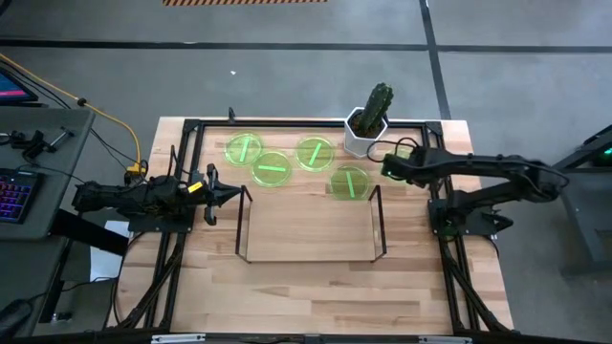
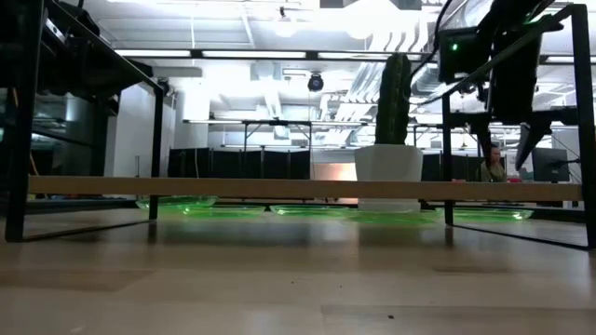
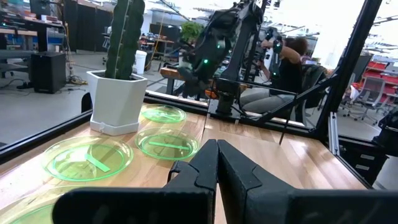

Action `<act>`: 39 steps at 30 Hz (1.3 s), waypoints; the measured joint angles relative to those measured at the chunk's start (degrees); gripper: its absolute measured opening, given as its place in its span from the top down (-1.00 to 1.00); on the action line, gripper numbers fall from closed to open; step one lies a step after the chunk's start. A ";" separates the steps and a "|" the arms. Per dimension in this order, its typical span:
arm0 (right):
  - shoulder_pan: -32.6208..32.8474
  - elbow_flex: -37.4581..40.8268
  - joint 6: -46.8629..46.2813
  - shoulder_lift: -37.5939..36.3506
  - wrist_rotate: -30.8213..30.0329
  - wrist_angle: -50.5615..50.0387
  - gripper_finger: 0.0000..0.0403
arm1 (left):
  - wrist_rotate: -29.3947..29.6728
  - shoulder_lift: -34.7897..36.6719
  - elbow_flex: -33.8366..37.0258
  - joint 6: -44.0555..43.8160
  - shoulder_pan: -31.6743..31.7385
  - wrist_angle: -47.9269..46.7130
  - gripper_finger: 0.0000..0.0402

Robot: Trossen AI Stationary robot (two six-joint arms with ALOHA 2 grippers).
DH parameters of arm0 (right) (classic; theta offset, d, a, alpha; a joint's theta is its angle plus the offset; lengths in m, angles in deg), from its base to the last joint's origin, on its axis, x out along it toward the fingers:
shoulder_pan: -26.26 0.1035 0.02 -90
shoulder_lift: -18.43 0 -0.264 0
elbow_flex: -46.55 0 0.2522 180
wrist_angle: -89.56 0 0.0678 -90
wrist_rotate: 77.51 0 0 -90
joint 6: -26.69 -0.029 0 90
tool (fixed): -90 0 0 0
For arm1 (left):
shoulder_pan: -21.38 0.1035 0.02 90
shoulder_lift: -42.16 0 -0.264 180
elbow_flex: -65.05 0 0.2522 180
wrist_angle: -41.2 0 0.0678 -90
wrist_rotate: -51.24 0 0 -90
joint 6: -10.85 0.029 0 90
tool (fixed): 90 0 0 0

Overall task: Place and stack plates onto a shelf
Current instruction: Put the green transparent plate on the shelf

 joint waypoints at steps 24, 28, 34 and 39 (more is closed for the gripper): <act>-5.85 17.66 -18.64 -8.39 3.85 14.00 0.16 | 0.00 0.00 0.01 0.01 0.02 0.00 1.00; -5.85 21.96 -21.53 -10.52 4.00 19.05 0.16 | 0.00 0.00 0.00 0.00 0.01 0.00 1.00; -5.83 25.17 -22.51 -9.99 1.04 26.51 0.16 | -0.01 0.00 0.00 0.00 0.02 0.00 1.00; -6.65 25.31 -24.00 -9.94 -0.25 27.07 0.16 | -0.01 0.02 0.01 0.00 -0.01 0.00 1.00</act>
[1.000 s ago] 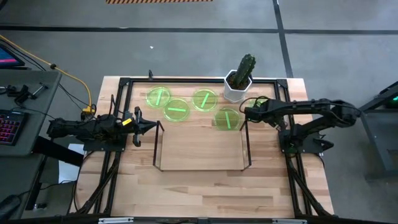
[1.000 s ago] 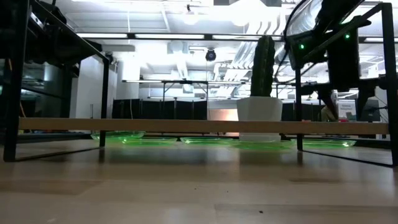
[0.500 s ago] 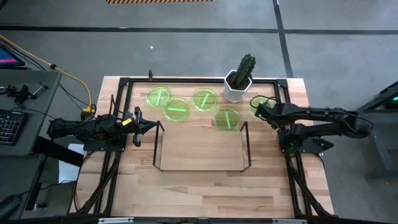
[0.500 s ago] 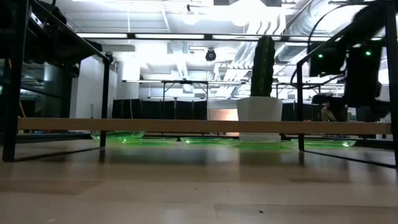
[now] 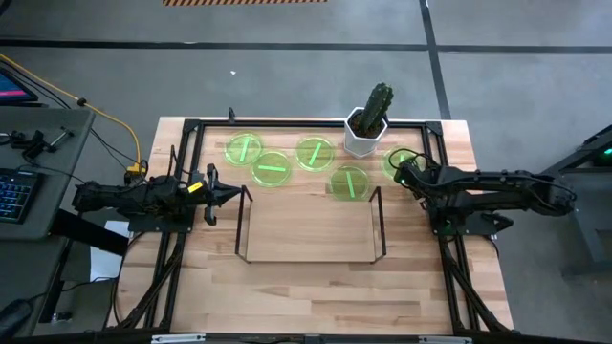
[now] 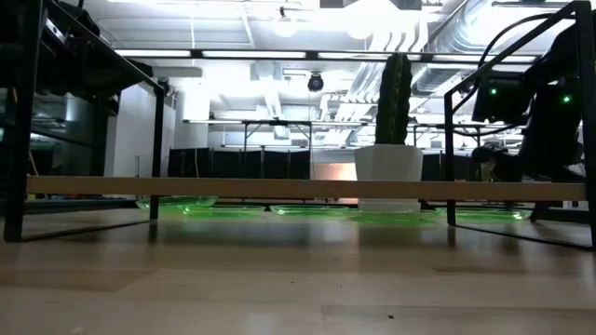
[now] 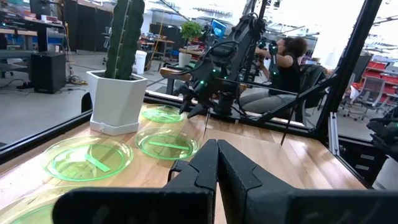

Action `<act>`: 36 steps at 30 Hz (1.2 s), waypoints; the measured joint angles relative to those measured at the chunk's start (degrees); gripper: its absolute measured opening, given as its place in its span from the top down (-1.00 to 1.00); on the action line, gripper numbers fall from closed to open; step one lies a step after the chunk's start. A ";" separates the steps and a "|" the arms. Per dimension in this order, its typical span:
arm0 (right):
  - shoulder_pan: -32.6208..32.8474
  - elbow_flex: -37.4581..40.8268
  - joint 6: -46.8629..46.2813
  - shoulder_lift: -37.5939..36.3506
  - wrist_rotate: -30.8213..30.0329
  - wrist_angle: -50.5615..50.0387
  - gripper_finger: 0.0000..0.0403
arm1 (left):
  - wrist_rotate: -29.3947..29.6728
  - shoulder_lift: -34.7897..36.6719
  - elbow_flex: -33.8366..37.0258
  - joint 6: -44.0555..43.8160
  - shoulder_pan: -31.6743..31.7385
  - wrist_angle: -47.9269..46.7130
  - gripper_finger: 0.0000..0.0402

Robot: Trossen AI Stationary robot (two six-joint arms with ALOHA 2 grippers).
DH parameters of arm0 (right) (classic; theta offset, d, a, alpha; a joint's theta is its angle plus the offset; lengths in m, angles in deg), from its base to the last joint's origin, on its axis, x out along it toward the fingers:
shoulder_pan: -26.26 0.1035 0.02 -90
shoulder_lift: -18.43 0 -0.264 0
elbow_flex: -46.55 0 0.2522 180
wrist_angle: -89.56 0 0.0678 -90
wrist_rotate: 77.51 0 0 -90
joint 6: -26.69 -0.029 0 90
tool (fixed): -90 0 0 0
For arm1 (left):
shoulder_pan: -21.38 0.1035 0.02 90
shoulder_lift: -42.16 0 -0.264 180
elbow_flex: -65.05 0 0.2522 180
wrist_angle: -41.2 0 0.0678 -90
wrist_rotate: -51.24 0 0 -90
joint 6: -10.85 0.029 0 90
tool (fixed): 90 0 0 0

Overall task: Place and stack plates onto a shelf
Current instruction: Put the green transparent plate on the shelf

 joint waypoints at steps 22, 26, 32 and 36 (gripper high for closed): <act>-5.26 -0.79 13.03 -3.25 -3.01 0.70 0.99 | 0.01 0.00 0.00 0.00 0.02 0.00 1.00; -5.12 -4.76 16.01 -6.84 -6.84 -4.07 1.00 | 0.00 0.00 0.00 0.01 0.01 0.00 1.00; -5.19 -14.50 23.69 -10.33 -12.64 -16.16 1.00 | -0.01 0.00 0.00 0.00 0.00 0.00 1.00; -5.45 -20.92 29.61 -10.56 -15.14 -24.21 1.00 | 0.01 0.00 0.00 0.00 0.01 0.00 1.00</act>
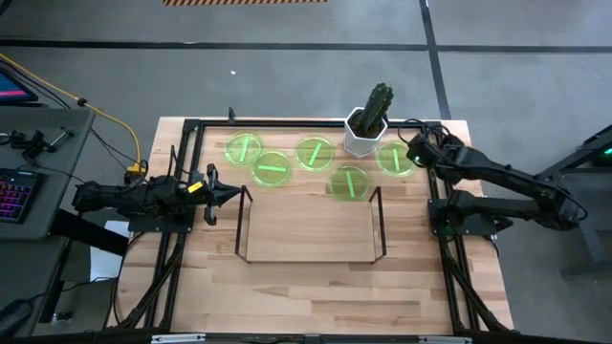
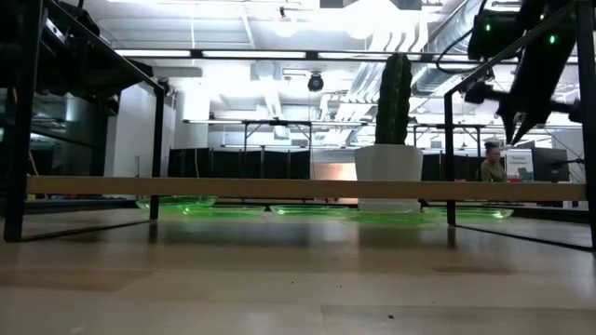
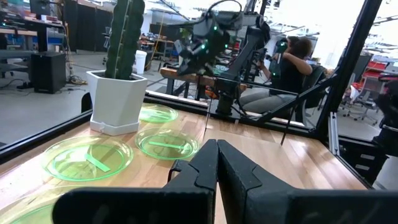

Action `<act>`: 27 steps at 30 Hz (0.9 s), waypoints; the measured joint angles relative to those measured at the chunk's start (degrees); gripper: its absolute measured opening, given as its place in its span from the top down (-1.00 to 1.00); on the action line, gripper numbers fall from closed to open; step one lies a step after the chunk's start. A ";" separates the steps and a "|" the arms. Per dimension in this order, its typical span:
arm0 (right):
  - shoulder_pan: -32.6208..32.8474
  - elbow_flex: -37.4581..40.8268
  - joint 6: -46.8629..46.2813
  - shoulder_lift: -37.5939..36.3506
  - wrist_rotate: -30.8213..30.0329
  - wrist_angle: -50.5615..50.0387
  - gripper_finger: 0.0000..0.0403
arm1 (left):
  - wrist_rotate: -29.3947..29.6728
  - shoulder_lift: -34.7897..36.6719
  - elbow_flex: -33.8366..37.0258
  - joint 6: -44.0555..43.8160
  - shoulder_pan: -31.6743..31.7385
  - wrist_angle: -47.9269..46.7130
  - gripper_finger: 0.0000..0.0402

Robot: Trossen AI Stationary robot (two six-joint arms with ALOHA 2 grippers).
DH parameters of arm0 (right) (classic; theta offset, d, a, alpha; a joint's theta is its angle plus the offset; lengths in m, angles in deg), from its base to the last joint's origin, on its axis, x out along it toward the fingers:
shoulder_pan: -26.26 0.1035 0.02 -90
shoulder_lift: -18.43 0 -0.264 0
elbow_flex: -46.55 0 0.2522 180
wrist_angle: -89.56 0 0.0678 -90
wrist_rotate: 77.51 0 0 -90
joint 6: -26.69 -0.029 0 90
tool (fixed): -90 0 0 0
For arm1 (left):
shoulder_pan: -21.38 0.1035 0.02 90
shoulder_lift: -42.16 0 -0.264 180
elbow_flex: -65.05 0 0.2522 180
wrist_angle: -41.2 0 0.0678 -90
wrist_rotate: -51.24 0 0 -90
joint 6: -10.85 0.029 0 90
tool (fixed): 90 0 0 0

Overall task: Place and stack plates onto a shelf
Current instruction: Put the green transparent plate on the shelf

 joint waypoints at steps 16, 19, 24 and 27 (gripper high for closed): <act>-0.85 18.38 2.67 0.05 18.29 30.12 0.80 | 0.00 -0.01 0.00 0.00 0.01 0.00 1.00; -0.85 20.64 -0.15 0.04 17.93 30.80 0.59 | -0.01 -0.01 0.00 0.00 -0.01 0.00 1.00; -0.85 21.03 -5.00 0.04 14.27 25.68 0.25 | 0.00 -0.02 0.00 0.01 -0.01 0.00 1.00; -0.85 21.03 -7.83 0.19 12.23 23.25 0.12 | 0.00 0.00 0.00 0.00 -0.01 0.00 1.00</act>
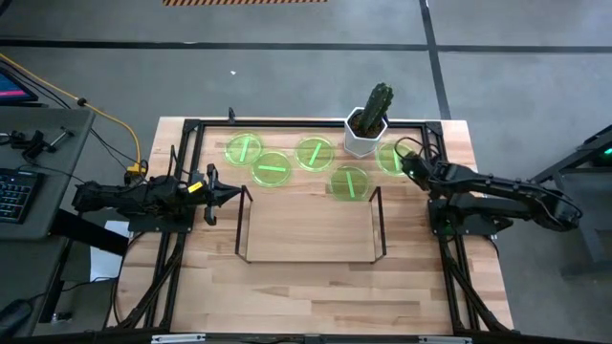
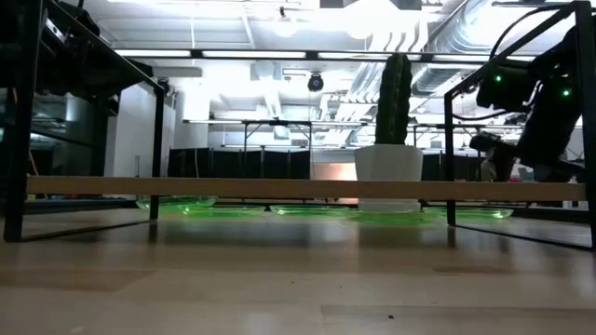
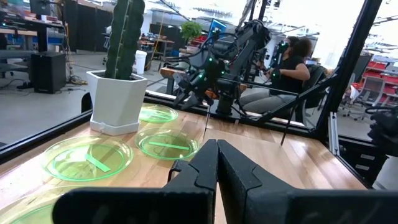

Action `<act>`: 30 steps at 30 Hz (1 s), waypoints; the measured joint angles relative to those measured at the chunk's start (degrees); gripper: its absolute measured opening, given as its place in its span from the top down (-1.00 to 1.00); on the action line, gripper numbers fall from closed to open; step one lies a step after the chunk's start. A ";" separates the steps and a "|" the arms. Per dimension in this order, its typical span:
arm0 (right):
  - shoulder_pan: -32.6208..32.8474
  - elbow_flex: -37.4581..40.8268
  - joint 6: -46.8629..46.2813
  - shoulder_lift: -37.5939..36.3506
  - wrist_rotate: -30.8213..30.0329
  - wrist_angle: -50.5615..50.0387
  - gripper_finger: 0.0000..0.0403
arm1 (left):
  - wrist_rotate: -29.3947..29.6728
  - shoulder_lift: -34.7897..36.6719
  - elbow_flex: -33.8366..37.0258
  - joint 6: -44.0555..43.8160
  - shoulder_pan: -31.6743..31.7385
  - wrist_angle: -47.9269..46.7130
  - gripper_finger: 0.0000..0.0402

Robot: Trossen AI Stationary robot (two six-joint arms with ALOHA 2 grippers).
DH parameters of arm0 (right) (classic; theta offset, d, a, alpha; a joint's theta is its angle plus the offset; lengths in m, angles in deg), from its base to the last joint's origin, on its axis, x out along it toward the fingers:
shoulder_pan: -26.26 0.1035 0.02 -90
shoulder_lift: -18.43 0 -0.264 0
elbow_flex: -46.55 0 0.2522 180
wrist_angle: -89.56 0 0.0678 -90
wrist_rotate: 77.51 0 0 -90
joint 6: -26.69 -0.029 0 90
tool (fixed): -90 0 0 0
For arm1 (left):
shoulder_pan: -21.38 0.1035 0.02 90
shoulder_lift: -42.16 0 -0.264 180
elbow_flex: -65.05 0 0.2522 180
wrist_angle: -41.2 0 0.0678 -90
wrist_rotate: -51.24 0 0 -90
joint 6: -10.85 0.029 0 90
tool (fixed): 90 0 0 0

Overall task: Place and stack plates onto a shelf
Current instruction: Put the green transparent plate on the shelf

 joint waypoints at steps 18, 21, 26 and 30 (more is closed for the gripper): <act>-7.08 -0.15 -2.00 18.09 -1.66 13.63 0.12 | 0.00 0.01 0.00 0.00 0.00 0.00 1.00; -7.85 -0.17 -0.79 20.08 -1.92 17.28 0.12 | 0.00 0.00 0.00 0.00 0.02 0.00 1.00; -9.45 -0.22 -0.86 21.21 -1.16 18.45 0.22 | -0.02 -0.01 0.00 0.01 0.01 0.00 1.00; -10.58 -0.15 -1.00 21.22 0.02 18.26 0.55 | 0.00 -0.01 0.00 0.00 0.02 0.00 1.00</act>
